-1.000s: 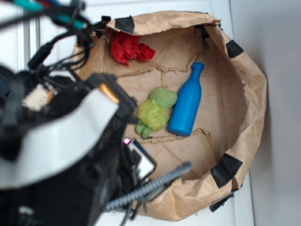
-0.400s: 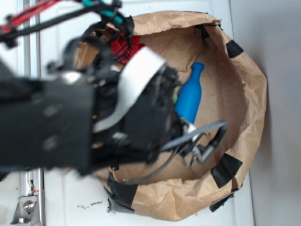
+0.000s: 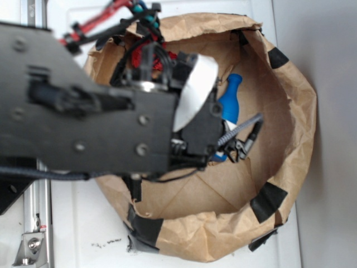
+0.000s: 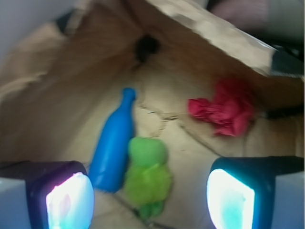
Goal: Grab the red paper.
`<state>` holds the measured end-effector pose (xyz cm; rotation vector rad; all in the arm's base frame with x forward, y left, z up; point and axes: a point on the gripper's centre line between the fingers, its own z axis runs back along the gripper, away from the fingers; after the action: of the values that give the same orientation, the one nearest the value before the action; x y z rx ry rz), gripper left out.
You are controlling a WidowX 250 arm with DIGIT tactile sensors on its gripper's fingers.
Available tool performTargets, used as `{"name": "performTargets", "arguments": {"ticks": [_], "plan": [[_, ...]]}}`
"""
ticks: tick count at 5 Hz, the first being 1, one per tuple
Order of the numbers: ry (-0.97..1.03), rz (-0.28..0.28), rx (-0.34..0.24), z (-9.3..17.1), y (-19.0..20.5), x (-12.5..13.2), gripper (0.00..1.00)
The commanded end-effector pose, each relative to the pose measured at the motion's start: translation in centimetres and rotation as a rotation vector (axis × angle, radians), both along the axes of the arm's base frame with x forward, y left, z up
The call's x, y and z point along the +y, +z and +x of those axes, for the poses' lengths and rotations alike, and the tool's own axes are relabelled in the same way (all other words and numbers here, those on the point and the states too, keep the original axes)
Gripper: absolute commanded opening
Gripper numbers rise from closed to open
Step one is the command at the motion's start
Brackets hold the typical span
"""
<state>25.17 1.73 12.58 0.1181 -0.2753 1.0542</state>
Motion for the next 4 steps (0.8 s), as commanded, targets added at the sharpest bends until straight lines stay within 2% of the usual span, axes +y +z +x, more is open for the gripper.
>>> {"name": "performTargets", "arguments": {"ticks": [1,2,3,4], "plan": [[0.13,0.031,0.064,-3.9,-1.9,-0.5,1.0],[0.167,0.06,0.073,-7.0,-3.6,-0.3,1.0],[0.094,0.006,0.049,-9.2,-4.5,-0.1,1.0],[0.094,0.006,0.049,-9.2,-4.5,-0.1,1.0]]}}
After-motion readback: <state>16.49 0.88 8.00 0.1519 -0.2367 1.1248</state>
